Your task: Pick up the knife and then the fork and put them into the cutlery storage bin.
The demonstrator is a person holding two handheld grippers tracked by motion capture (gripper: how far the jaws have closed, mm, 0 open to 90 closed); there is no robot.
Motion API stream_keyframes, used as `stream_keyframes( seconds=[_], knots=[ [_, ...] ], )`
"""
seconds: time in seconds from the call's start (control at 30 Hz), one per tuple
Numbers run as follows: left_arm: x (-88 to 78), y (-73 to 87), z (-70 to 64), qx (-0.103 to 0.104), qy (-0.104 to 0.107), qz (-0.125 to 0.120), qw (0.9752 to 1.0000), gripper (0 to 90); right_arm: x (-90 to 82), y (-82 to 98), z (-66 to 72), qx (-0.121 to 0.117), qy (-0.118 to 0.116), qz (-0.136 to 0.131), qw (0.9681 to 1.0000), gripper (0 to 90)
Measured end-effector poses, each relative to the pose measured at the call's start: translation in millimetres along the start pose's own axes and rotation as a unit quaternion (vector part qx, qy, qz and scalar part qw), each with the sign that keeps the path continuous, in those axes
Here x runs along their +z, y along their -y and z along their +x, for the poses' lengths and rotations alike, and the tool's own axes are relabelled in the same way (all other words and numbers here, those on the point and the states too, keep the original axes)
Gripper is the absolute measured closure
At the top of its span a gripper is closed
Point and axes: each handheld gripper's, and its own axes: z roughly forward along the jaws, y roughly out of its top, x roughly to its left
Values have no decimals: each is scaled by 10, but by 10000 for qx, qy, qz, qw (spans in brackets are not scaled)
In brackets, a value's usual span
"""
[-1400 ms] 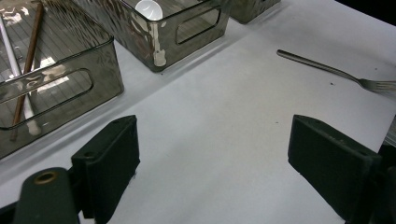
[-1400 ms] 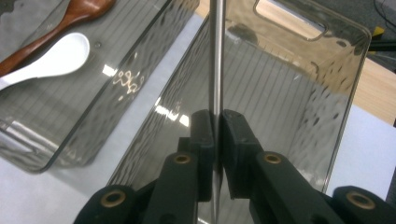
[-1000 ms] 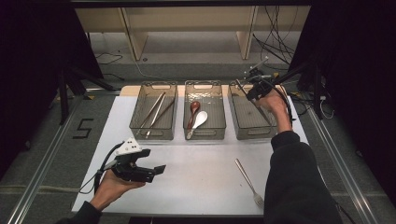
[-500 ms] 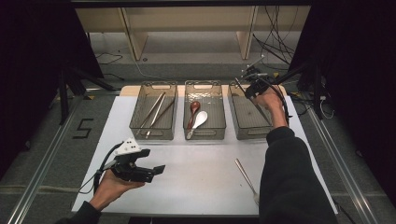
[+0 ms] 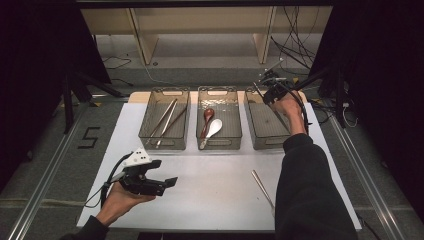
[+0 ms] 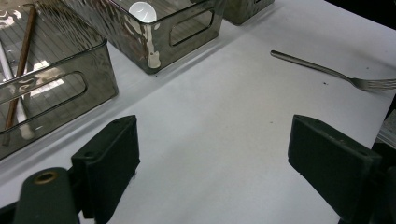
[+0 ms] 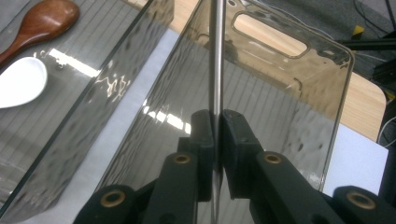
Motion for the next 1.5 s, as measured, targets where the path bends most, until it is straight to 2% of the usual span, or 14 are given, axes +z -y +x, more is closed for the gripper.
stream_keyframes(
  seconds=[0.27, 0.3, 0.47, 0.6, 0.8, 0.87, 1.03, 1.3, 1.5],
  knots=[
    [1, 2, -6, 4, 22, 6, 10000, 158, 49, -6, -13, 44, 150, -61, 9999, 812],
    [-1, 2, -6, 5, 20, 9, 10000, 158, 36, -14, -10, 63, 134, -175, 9997, 746],
    [-4, 2, -8, 10, 16, 15, 10000, 157, -54, -38, 11, 20, 17, -302, 9995, 697],
    [0, 2, -12, 18, 7, 23, 10000, 157, -117, -12, 17, 19, -128, -304, 9995, 608],
    [-1, -1, -17, 20, -10, 20, 10000, 155, -244, 59, 118, -163, -347, -341, 9987, 492],
    [-4, 0, -17, -7, -12, 3, 10000, 155, -291, 106, 169, -218, -376, -360, 9984, 449],
    [-14, -1, -16, -7, -49, -23, 10000, 156, -432, 268, 297, -281, -642, -421, 9967, 382],
    [-21, -10, -21, -7, -66, -57, 10000, 155, -673, 613, 526, -432, -1000, -628, 9921, 331],
    [-23, -13, -25, -42, -73, -117, 9999, 155, -776, 849, 621, -532, -1098, -764, 9896, 326]
  ],
)
